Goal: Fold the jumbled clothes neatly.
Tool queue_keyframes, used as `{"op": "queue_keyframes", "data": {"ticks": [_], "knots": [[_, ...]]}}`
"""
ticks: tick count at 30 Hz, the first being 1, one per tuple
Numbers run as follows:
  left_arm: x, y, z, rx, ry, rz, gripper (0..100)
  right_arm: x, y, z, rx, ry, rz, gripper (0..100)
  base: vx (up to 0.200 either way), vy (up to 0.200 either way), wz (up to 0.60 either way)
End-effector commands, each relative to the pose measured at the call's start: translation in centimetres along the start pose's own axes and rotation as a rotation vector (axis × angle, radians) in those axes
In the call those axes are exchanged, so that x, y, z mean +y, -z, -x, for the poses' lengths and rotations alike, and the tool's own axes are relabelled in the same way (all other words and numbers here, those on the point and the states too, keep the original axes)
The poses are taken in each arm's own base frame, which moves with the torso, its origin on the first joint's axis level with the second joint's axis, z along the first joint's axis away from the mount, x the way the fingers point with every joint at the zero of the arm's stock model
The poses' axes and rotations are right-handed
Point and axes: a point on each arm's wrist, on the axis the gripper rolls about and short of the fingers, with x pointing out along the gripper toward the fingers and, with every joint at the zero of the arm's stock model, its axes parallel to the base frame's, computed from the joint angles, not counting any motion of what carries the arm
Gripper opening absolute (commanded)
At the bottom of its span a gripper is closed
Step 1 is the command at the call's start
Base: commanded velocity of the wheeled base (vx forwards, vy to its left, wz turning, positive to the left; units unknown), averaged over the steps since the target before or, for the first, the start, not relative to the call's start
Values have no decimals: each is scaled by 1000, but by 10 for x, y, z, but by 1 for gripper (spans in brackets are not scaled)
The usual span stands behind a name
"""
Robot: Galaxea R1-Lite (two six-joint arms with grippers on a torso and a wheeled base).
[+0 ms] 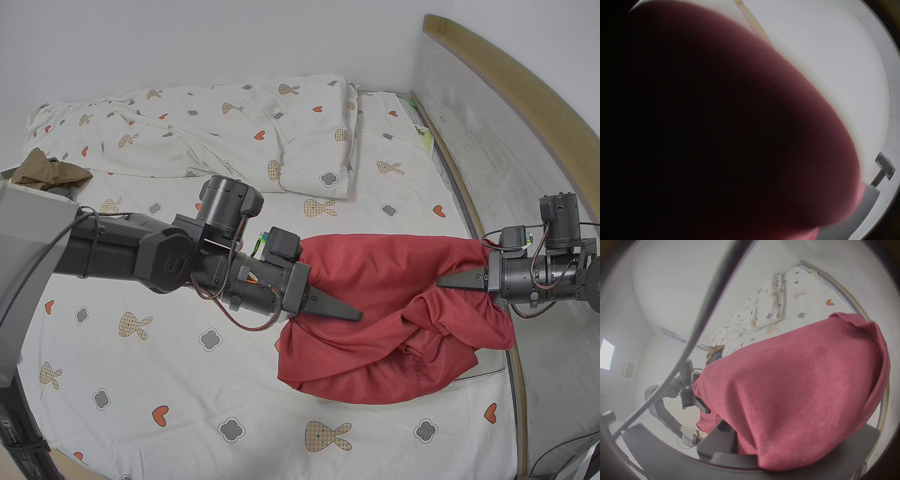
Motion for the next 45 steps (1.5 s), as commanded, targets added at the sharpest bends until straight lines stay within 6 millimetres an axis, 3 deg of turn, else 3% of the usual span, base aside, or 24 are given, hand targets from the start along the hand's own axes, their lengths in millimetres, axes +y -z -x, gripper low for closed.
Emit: {"op": "queue_keyframes", "data": {"ticks": [1,11,17,28,41,42,43,45], "knots": [[11,-9,-17,12,11,-2,0,-7,-5,4,-24,20,-11,0,0,0,0],[27,-20,-41,26,28,-1,0,-19,-9,11,-51,56,-34,0,0,0,0],[51,-23,-57,34,25,19,0,-36,-8,2,-24,86,-77,0,0,0,0],[70,-26,-67,33,23,25,0,-59,0,-7,27,115,-54,0,0,0,0],[76,-27,-68,33,19,36,0,-62,1,-11,53,71,-65,0,0,0,0],[75,-27,-67,31,20,33,100,-62,1,-11,54,69,-66,0,0,0,0],[75,-28,-67,30,20,32,100,-62,1,-11,56,69,-66,100,0,0,0],[74,-28,-67,30,20,32,100,-62,1,-11,57,68,-65,100,0,0,0]]}}
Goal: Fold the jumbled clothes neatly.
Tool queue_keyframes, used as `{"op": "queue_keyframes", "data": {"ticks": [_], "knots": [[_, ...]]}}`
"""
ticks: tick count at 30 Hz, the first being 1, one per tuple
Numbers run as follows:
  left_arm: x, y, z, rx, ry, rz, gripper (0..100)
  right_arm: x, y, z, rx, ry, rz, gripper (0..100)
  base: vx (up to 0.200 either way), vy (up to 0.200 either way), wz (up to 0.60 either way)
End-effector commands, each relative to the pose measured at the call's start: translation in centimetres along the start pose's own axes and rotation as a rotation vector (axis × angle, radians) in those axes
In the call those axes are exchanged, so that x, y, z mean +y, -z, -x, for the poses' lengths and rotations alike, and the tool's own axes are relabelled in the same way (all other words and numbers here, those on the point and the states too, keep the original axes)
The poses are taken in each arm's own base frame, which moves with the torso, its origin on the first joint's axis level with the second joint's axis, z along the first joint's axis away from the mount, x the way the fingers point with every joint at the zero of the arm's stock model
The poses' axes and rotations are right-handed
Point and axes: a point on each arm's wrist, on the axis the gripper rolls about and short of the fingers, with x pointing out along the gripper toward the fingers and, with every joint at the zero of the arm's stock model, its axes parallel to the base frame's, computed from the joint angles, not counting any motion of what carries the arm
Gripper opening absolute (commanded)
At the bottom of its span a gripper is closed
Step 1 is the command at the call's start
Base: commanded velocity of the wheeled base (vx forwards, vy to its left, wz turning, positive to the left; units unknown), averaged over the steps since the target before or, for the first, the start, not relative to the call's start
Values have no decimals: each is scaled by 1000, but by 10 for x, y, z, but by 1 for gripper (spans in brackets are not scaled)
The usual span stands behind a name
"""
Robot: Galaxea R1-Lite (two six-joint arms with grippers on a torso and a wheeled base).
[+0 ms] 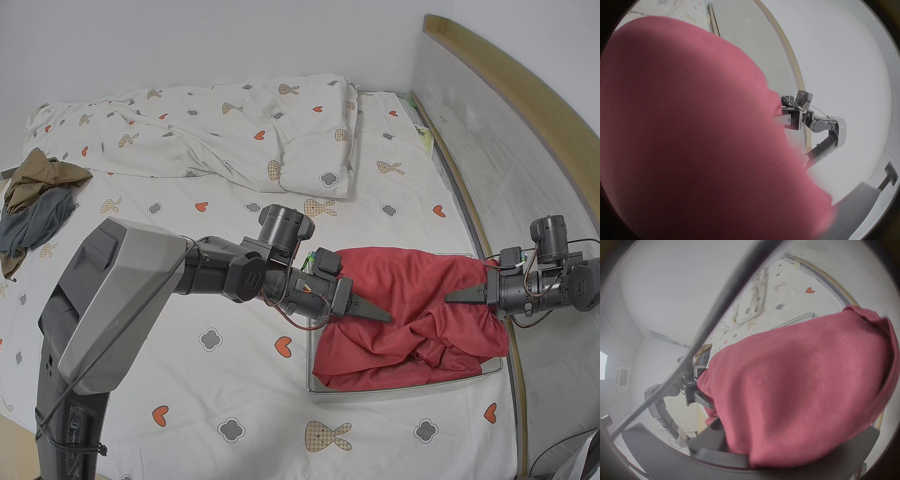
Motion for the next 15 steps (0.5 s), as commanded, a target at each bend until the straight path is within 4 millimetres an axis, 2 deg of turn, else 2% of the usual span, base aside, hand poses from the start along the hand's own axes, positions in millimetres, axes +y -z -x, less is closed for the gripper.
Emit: {"op": "queue_keyframes", "data": {"ticks": [1,15], "knots": [[-2,-1,1,-2,1,-3,100,0,1,-2,8,-1,-2,100,0,0,0],[-8,-4,5,-14,-3,-19,100,0,1,-2,5,1,-1,100,0,0,0]]}}
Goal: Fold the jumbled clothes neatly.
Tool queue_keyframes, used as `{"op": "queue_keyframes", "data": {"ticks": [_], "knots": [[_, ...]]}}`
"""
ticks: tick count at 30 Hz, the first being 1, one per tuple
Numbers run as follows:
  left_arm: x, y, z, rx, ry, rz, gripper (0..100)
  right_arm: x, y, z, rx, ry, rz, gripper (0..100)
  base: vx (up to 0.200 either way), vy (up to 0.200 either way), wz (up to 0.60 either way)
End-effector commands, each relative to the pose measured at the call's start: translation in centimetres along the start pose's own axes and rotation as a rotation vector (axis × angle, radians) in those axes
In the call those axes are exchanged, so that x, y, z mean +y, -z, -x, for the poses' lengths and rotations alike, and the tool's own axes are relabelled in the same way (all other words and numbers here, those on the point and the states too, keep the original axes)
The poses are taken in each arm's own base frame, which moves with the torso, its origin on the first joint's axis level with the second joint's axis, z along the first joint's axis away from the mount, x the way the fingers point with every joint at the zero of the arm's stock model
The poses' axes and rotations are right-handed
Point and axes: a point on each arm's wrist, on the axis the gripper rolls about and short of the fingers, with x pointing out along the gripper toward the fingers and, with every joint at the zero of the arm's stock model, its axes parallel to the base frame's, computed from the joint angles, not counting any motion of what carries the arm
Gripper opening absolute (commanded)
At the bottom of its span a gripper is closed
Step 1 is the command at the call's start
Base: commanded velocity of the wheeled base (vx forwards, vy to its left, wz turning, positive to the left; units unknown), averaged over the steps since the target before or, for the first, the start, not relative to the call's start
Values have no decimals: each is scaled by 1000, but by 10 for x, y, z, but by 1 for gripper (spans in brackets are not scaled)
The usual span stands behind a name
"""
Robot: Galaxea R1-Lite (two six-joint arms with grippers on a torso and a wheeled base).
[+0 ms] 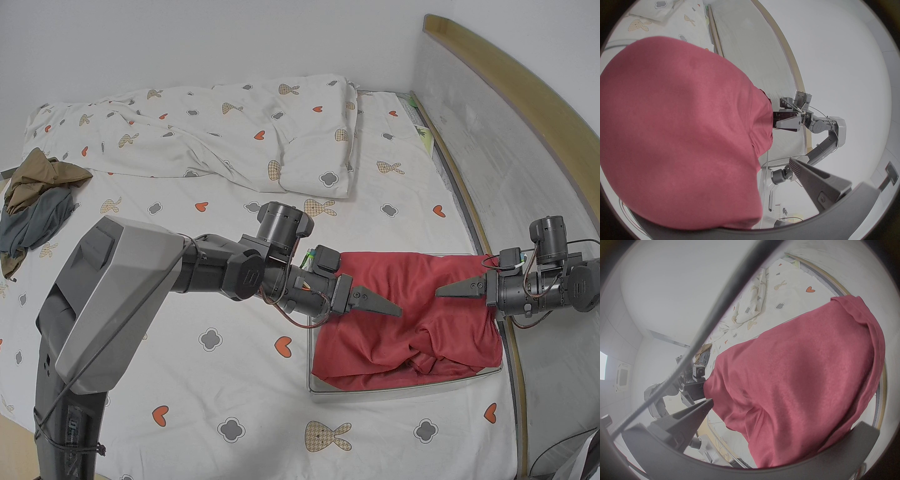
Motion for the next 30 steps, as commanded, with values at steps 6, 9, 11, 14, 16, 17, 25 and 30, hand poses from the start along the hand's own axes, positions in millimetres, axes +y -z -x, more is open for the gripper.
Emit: {"op": "queue_keyframes", "data": {"ticks": [6,9,11,14,16,17,25,30], "knots": [[-9,-3,-1,-42,-127,-18,100,0,1,-1,3,2,0,100,0,0,0],[-17,-5,-2,-44,-170,-15,100,0,1,-1,4,1,10,100,0,0,0],[-22,-6,-3,-41,-185,-16,100,0,1,-1,5,1,14,100,0,0,0],[-34,-11,-6,-54,-276,-35,100,0,1,-1,6,2,13,100,0,0,0],[-40,-11,-12,-62,-358,-64,100,0,1,-1,5,3,13,100,0,0,0],[-42,-11,-14,-68,-405,-78,100,0,2,-1,6,4,12,100,0,0,0],[-58,-9,-24,-75,-481,-119,100,-1,3,-1,8,7,8,100,0,0,0],[-69,-9,-22,-82,-536,-126,100,-1,3,-2,9,7,7,100,0,0,0]]}}
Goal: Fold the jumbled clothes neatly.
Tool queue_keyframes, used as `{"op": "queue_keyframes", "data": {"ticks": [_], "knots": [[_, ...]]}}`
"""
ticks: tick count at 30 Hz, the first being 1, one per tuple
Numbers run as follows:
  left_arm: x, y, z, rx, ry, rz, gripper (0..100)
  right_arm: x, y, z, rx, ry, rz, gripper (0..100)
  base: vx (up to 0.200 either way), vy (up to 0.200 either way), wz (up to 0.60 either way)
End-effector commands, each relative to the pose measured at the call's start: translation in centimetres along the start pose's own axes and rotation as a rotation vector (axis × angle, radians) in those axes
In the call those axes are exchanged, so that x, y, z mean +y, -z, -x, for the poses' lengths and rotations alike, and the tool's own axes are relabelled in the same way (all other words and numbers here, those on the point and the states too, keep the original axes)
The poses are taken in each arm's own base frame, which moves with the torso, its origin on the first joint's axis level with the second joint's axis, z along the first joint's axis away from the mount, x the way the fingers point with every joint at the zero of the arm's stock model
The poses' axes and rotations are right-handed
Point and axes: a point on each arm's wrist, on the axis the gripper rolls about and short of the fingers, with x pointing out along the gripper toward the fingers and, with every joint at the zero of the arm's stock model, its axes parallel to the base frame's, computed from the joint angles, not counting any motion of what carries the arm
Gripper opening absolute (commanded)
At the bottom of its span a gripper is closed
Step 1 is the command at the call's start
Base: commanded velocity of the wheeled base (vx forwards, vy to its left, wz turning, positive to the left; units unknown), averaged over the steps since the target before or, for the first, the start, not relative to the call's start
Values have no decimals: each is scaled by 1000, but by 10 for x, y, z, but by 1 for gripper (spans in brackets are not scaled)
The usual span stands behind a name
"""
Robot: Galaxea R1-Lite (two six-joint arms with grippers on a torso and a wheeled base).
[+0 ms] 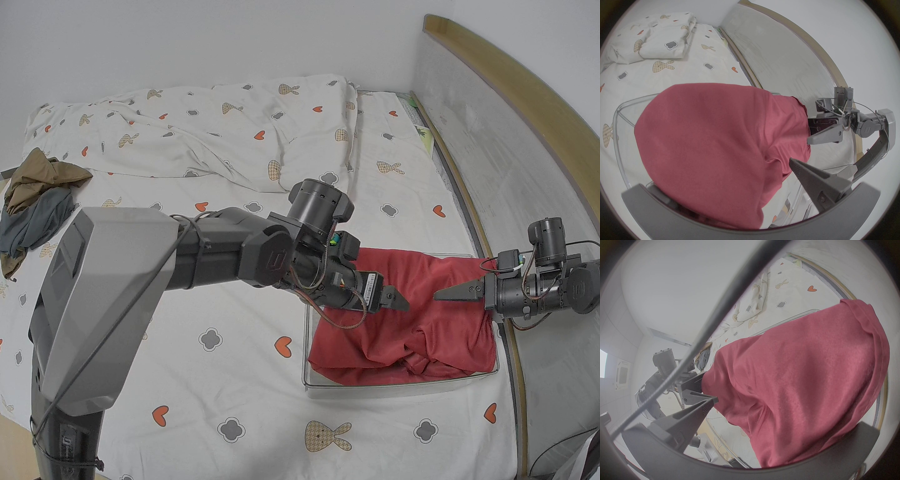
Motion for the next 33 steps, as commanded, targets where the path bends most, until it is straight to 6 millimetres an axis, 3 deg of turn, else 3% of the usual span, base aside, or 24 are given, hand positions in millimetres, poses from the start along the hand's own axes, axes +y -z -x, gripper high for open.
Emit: {"op": "queue_keyframes", "data": {"ticks": [1,17,33], "knots": [[-11,-3,9,-14,-7,-16,100,0,0,-1,4,1,-2,100,0,0,0],[-23,-7,22,-45,-75,-32,100,1,0,0,2,-1,2,100,0,0,0],[-48,-20,72,-126,-70,-57,100,1,0,0,0,0,3,100,0,0,0]]}}
